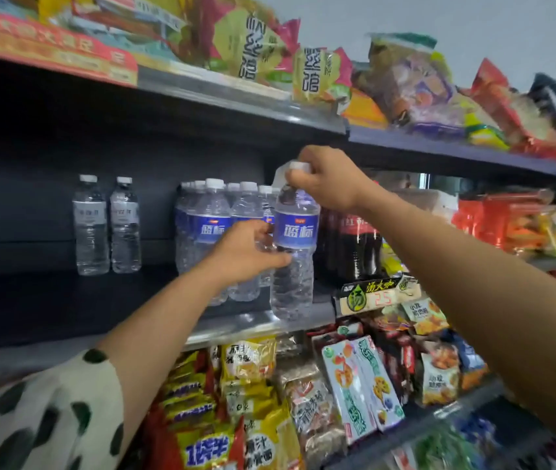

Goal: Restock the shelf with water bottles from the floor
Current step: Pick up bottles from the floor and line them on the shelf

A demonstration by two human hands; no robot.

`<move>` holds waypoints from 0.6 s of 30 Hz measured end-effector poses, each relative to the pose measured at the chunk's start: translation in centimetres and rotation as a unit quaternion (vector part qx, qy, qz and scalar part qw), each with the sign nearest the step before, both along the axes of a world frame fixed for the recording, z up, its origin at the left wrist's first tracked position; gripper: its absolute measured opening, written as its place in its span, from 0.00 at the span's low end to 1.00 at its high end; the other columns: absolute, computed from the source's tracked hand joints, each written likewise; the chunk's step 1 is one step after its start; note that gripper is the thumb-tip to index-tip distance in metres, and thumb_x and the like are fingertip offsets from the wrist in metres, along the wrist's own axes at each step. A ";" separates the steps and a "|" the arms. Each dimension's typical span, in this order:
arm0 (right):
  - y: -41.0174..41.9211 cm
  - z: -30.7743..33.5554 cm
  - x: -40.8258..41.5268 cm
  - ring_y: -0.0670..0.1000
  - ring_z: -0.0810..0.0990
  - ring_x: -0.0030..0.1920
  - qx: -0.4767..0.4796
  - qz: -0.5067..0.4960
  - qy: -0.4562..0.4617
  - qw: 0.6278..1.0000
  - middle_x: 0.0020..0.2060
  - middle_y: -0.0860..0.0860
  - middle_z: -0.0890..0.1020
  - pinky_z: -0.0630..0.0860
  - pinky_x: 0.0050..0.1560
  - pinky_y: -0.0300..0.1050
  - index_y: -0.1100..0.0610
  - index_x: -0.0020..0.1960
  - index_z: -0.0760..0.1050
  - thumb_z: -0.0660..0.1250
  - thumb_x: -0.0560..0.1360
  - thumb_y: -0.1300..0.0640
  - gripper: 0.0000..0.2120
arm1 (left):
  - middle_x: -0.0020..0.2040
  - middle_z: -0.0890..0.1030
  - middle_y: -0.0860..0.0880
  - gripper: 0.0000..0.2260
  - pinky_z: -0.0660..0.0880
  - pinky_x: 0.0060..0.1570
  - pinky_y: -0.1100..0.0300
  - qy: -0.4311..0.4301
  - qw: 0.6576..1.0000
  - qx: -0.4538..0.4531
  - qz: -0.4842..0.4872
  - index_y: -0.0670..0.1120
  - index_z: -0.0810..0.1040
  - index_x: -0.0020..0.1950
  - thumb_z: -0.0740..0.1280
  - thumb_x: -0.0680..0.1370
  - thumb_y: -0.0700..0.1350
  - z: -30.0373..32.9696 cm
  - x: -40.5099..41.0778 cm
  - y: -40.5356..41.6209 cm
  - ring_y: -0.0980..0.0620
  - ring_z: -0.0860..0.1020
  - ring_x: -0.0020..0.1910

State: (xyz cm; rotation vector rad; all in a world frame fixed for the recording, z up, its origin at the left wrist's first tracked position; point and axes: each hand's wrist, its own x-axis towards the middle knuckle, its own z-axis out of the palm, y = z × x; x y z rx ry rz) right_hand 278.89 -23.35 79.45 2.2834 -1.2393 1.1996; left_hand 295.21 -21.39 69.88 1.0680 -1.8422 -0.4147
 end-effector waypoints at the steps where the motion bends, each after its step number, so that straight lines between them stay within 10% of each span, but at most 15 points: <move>1: -1.6 0.3 -0.1 0.56 0.75 0.41 0.004 0.007 0.000 1.000 0.37 0.53 0.78 0.69 0.38 0.47 0.55 0.37 0.69 0.64 0.72 0.50 0.10 | 0.44 0.84 0.50 0.11 0.77 0.57 0.49 -0.010 1.000 -0.006 0.025 0.49 0.80 0.47 0.77 0.69 0.41 0.3 -0.2 -1.2 0.49 0.82 0.46; 18: -17.6 -1.3 1.4 0.57 0.74 0.40 0.073 0.088 0.002 0.993 0.37 0.55 0.76 0.65 0.39 0.44 0.56 0.38 0.68 0.63 0.75 0.44 0.16 | 0.41 0.79 0.53 0.10 0.76 0.52 0.52 -0.206 0.928 -0.065 0.304 0.48 0.79 0.52 0.72 0.72 0.43 -0.4 -0.4 -8.2 0.48 0.79 0.47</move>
